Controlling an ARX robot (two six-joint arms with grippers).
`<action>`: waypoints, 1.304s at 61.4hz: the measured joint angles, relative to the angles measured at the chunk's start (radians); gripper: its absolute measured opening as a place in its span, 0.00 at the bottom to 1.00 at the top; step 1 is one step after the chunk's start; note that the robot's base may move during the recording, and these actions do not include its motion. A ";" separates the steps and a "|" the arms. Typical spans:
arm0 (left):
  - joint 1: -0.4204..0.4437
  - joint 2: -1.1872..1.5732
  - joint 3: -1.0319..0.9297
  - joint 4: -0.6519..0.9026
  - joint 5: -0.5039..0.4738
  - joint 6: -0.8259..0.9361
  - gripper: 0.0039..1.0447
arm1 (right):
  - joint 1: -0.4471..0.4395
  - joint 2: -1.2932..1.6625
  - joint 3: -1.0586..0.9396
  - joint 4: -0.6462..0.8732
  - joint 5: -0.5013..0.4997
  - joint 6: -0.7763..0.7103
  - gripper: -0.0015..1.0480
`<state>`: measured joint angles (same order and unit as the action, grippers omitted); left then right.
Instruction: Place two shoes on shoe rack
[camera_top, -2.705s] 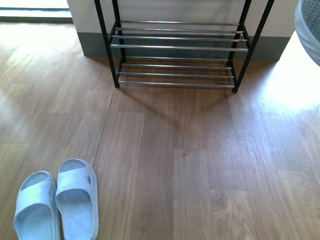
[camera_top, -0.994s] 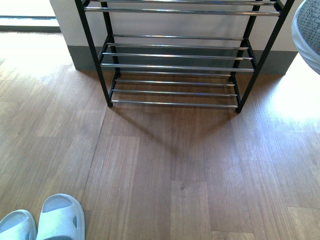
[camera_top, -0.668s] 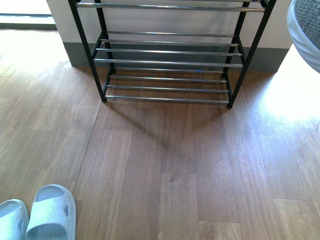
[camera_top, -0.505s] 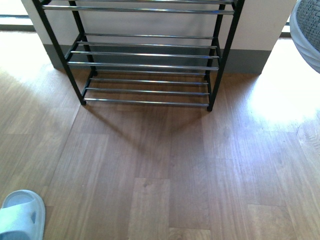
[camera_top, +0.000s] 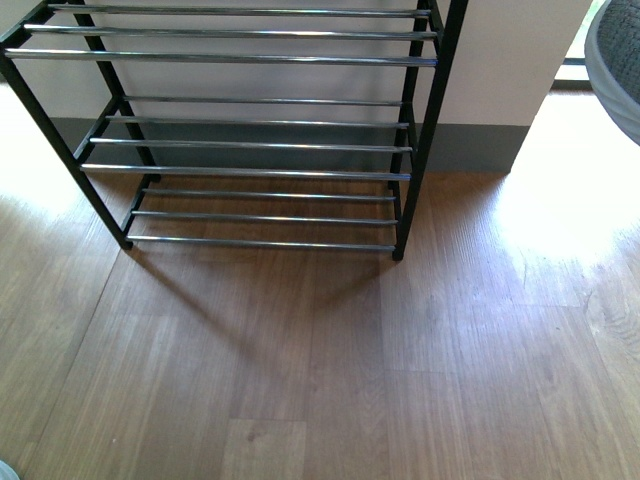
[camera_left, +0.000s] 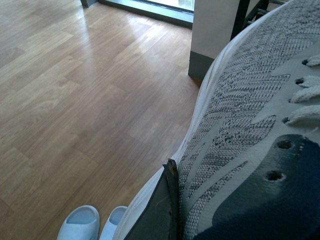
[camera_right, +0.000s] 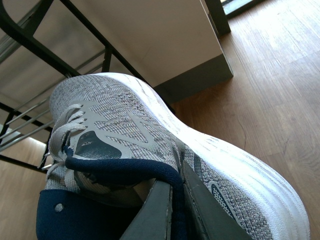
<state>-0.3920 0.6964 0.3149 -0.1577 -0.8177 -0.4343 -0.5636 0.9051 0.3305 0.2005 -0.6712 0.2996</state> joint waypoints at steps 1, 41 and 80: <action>0.000 0.000 0.000 0.000 0.000 0.000 0.01 | 0.000 0.000 0.000 0.000 0.000 0.000 0.02; 0.002 0.000 0.000 0.000 -0.010 0.000 0.01 | 0.006 -0.001 0.000 0.000 -0.011 0.000 0.02; 0.002 0.000 -0.004 0.000 -0.009 0.000 0.01 | 0.005 -0.001 0.000 0.000 -0.010 0.000 0.02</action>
<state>-0.3901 0.6968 0.3107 -0.1577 -0.8268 -0.4343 -0.5587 0.9043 0.3302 0.2005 -0.6807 0.2993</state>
